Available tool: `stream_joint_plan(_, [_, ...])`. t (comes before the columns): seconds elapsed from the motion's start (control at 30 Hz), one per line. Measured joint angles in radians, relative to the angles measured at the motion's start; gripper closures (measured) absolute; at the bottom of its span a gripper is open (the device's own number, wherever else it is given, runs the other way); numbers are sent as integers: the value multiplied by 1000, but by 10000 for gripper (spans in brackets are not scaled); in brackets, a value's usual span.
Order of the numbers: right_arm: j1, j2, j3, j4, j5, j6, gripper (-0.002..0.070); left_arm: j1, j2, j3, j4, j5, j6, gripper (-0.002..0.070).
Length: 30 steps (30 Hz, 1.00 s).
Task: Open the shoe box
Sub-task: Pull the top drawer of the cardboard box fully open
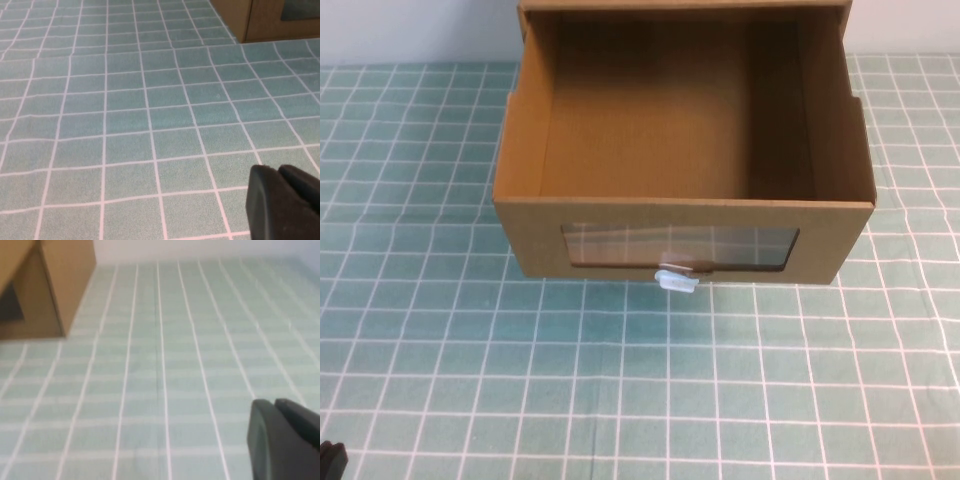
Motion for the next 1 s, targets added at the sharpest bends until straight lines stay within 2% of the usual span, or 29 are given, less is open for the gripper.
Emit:
stream_joint_plan(0.2, [-4,0,2,9,114,0,689,0,0,0,0,0,0,680])
stream_joint_plan(1.0, [-4,0,2,9,121,0,689,0,0,0,0,0,0,680])
